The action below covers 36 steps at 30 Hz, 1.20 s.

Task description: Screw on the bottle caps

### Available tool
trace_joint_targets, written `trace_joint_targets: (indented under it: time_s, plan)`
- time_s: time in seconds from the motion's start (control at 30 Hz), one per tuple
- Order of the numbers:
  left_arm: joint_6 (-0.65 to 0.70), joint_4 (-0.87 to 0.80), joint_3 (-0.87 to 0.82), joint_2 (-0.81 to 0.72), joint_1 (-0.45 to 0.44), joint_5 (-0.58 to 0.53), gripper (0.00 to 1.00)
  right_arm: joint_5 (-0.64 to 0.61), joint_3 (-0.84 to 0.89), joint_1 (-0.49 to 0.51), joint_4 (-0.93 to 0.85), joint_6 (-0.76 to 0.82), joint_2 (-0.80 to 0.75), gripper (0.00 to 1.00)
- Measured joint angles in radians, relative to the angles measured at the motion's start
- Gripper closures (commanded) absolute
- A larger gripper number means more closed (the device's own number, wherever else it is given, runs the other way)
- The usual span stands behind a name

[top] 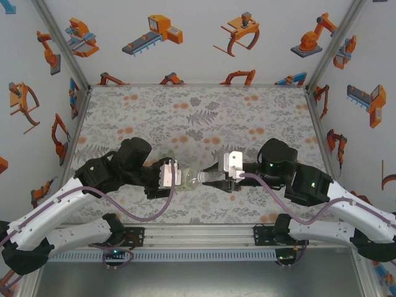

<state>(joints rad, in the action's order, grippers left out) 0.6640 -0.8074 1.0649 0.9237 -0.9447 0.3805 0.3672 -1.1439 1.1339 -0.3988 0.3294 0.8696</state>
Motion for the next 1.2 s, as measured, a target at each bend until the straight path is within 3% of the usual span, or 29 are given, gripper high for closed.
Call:
trace_joint_targets:
  time_s: [0.13, 0.27, 0.4, 0.47, 0.57, 0.73, 0.87, 0.97, 1.0, 1.07, 1.2]
  plan:
    - [0.0, 0.0, 0.0, -0.002, 0.0, -0.001, 1.0, -0.002, 0.0, 0.0, 0.0, -0.008, 0.0, 0.69]
    - [0.0, 0.003, -0.002, -0.004, 0.0, -0.003, 1.0, -0.022, 0.0, 0.0, 0.003, -0.037, 0.0, 0.79]
    - [-0.011, 0.031, -0.013, -0.01, 0.001, -0.018, 1.0, -0.091, 0.006, 0.002, 0.023, -0.167, -0.002, 0.83]
    - [-0.025, 0.053, -0.024, -0.012, 0.001, -0.034, 1.0, -0.156, 0.018, 0.003, 0.038, -0.291, -0.008, 0.85]
    - [-0.045, 0.09, -0.034, -0.006, 0.001, -0.066, 1.0, -0.295, 0.033, 0.006, 0.048, -0.561, -0.016, 0.99]
    - [-0.055, 0.126, -0.034, 0.027, 0.001, -0.11, 1.0, -0.492, 0.078, -0.005, 0.025, -1.14, -0.034, 1.0]
    - [-0.055, 0.127, -0.034, 0.053, 0.002, -0.139, 1.0, -0.563, 0.117, -0.012, 0.01, -1.408, -0.042, 1.0]
    - [-0.058, 0.128, -0.034, 0.055, 0.002, -0.146, 1.0, -0.589, 0.116, -0.011, -0.001, -1.462, -0.042, 0.68]
    - [-0.058, 0.129, -0.034, 0.055, 0.002, -0.145, 1.0, -0.591, 0.116, -0.011, -0.001, -1.458, -0.042, 0.62]
    - [-0.058, 0.134, -0.034, 0.055, 0.002, -0.142, 1.0, -0.589, 0.102, -0.011, -0.005, -1.406, -0.041, 0.54]
    - [-0.054, 0.137, -0.034, 0.043, 0.001, -0.106, 1.0, -0.582, 0.054, -0.011, -0.014, -1.209, -0.047, 0.53]
